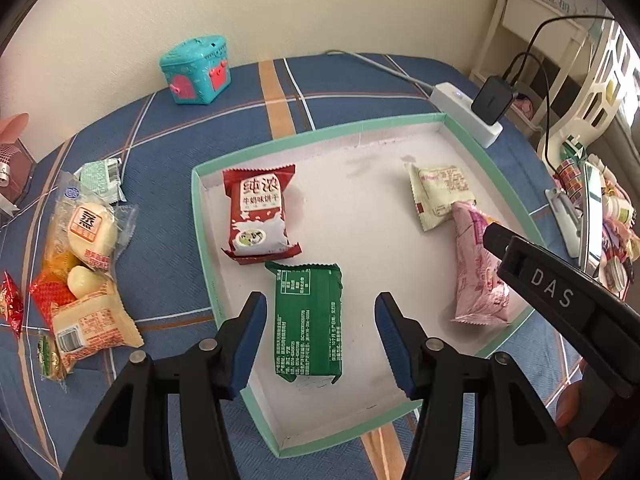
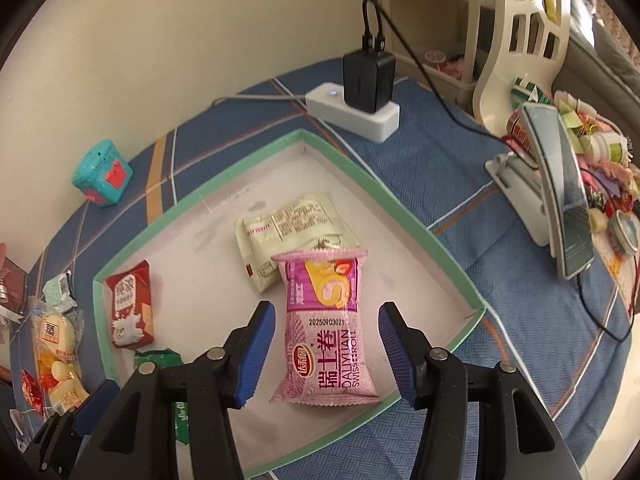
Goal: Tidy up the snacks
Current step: 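Carry both packs over the white tray and open both tools to release, then withdraw both tools from the tray toward the remaining snacks, then grasp the green round biscuit pack with left tool while right tool grasps yellow bread pack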
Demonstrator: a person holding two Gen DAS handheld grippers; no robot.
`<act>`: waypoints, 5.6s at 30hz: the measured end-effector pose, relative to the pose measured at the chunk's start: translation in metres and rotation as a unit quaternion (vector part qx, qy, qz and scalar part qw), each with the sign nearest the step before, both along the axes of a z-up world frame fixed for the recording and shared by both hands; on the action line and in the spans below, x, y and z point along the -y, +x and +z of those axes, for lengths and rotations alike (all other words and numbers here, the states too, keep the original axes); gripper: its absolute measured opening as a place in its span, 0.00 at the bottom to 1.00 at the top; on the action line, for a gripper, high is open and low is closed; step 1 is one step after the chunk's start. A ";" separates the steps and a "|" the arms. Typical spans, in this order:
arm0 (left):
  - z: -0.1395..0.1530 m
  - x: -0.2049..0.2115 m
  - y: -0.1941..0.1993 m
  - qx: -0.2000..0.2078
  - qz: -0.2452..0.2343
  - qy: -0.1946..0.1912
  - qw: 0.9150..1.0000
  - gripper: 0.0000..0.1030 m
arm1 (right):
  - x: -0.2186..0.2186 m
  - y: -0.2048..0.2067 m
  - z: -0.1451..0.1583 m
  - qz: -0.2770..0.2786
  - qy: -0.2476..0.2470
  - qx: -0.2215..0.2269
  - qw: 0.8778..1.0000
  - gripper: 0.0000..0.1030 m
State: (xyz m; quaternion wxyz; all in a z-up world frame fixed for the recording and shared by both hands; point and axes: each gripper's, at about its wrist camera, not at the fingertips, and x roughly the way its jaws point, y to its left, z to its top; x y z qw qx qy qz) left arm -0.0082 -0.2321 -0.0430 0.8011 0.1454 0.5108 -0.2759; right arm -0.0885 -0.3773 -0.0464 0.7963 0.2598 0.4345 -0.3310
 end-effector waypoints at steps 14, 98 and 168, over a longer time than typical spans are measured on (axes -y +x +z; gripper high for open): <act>0.008 -0.037 0.026 -0.015 0.085 -0.001 0.996 0.56 | -0.003 0.000 0.008 0.004 -0.009 0.004 1.000 0.56; -0.004 -0.324 0.114 -0.053 0.356 0.020 0.933 0.93 | -0.198 0.099 0.000 0.296 -0.005 -0.022 0.955 1.00; -0.072 -0.263 0.147 -0.142 0.250 -0.001 0.958 0.66 | -0.248 0.153 -0.059 0.331 0.055 -0.075 0.939 0.83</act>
